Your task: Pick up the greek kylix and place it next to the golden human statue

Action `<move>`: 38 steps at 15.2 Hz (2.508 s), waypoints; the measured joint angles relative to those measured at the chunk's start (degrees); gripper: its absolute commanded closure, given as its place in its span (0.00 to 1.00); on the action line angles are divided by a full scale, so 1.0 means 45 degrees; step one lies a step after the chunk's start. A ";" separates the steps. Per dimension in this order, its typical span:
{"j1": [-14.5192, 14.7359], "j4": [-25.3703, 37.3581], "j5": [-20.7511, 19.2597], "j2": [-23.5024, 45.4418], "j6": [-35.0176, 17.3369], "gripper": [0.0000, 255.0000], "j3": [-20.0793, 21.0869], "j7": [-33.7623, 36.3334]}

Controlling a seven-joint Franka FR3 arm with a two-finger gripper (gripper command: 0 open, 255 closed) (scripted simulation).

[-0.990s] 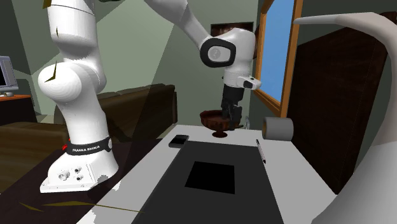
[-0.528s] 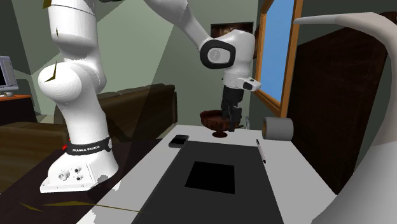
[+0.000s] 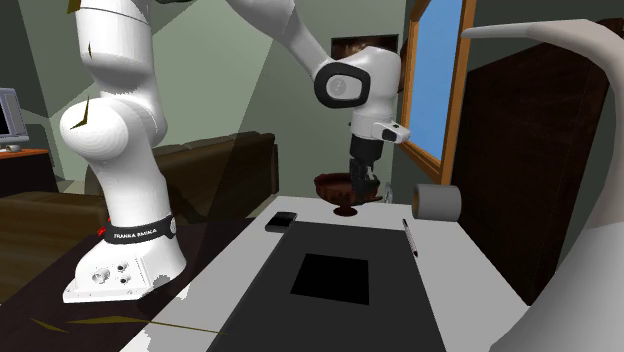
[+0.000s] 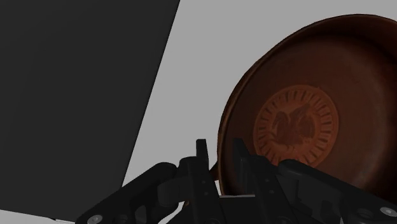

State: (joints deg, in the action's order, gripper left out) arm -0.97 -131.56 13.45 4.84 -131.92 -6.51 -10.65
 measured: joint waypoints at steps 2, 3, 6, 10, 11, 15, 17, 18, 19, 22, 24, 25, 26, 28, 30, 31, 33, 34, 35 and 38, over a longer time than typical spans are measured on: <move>0.0000 0.0001 0.0000 0.0001 0.0001 1.00 0.0000 -0.0001; 0.0001 0.0030 -0.0023 -0.0039 0.0074 1.00 -0.0003 0.0025; -0.0005 0.0149 -0.0154 -0.0342 0.0486 1.00 -0.0026 0.0152; 0.0003 0.0399 -0.0320 -0.0734 0.1105 1.00 -0.0032 0.0364; -0.0001 0.0436 -0.0377 -0.0906 0.1307 1.00 -0.0040 0.0422; -0.0016 0.0702 -0.0516 -0.1270 0.1922 1.00 -0.0055 0.0576; -0.0014 0.0875 -0.0584 -0.1450 0.2264 1.00 -0.0051 0.0676; -0.0027 0.0973 -0.0613 -0.1516 0.2427 1.00 -0.0063 0.0693; -0.0028 0.1050 -0.0648 -0.1621 0.2604 1.00 -0.0063 0.0742; -0.0046 0.1336 -0.0725 -0.1811 0.3074 1.00 -0.0076 0.0826; -0.0056 0.1518 -0.0783 -0.1989 0.3426 1.00 -0.0082 0.0893; -0.0060 0.1630 -0.0807 -0.2053 0.3600 1.00 -0.0084 0.0929; -0.0062 0.1749 -0.0823 -0.2083 0.3747 1.00 -0.0085 0.0956; -0.0043 0.1956 -0.0863 -0.2231 0.4087 1.00 -0.0058 0.1074; -0.0059 0.2245 -0.0898 -0.2293 0.4437 1.00 -0.0074 0.1109; -0.0059 0.2336 -0.0914 -0.2352 0.4586 1.00 -0.0071 0.1142; -0.0061 0.2574 -0.0949 -0.2453 0.4917 1.00 -0.0069 0.1205; -0.0071 0.2675 -0.0970 -0.2530 0.5094 1.00 -0.0078 0.1223; -0.0062 0.2833 -0.0975 -0.2532 0.5248 1.00 -0.0067 0.1270; -0.0076 0.3211 -0.1019 -0.2660 0.5751 1.00 -0.0079 0.1335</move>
State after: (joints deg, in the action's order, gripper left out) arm -1.32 -117.11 8.86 -7.13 -106.04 -6.86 -4.65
